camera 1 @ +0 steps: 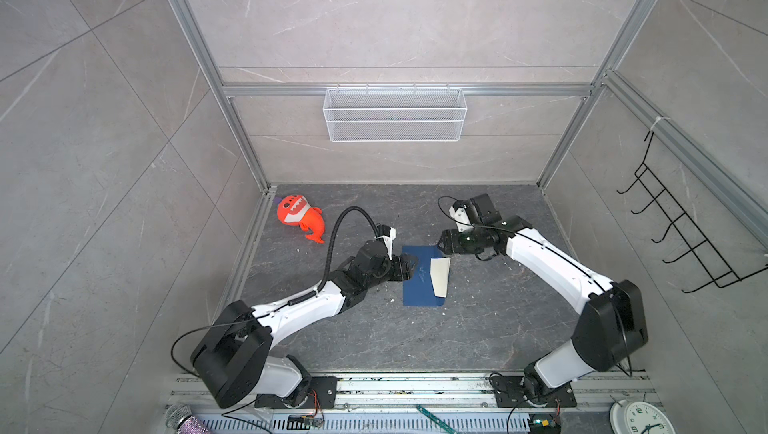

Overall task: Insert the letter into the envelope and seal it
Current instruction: 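Release the letter and lift the right gripper while the left gripper holds the envelope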

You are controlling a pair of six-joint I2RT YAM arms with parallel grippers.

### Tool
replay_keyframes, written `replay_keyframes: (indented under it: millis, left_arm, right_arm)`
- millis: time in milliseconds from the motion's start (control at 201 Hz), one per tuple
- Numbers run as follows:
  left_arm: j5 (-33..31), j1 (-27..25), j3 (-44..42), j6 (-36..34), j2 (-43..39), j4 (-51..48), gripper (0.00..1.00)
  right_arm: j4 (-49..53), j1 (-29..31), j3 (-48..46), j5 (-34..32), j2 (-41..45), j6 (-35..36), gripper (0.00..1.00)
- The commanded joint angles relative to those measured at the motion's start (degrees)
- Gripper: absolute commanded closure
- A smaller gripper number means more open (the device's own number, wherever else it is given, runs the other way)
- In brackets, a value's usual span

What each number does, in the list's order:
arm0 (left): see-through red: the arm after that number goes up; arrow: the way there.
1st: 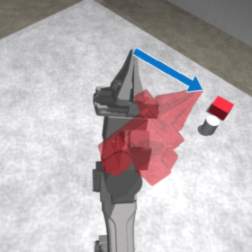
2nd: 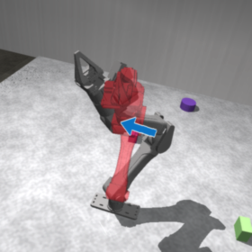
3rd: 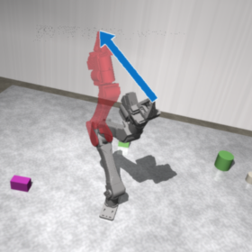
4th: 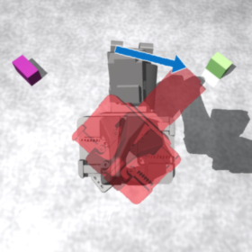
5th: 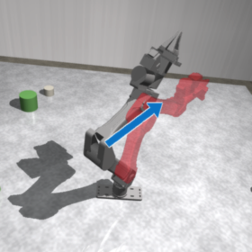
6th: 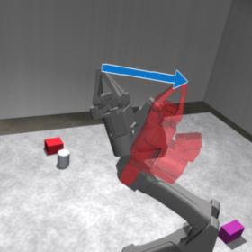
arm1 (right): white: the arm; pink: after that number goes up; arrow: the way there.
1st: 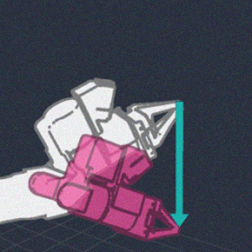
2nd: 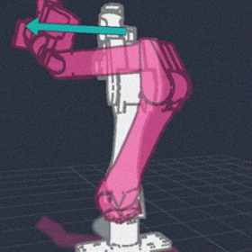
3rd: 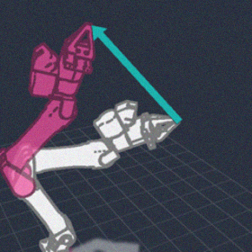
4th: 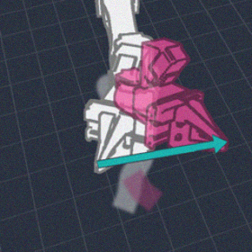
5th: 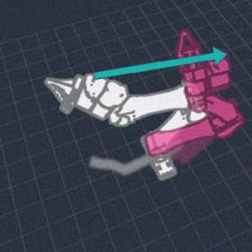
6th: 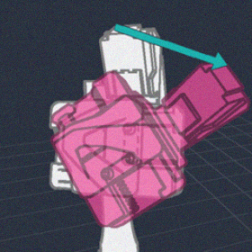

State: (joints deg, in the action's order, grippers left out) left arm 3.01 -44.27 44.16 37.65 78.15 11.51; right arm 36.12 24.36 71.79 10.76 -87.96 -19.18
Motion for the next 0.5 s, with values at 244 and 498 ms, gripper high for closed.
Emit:
replay_keyframes:
  millis: [244, 498]
  left_arm:
    - [-5.6, 0.1, -4.6, -2.3, 0.3, 4.8, 0.03]
    - [-4.4, 0.3, -3.0, -0.2, 6.7, 6.3, 0.05]
  right_arm:
    - [-12.0, 6.0, -14.2, -5.0, 4.7, -18.6, 0.15]
    - [-19.9, 7.9, -19.2, -6.7, 1.7, -24.5, 0.14]
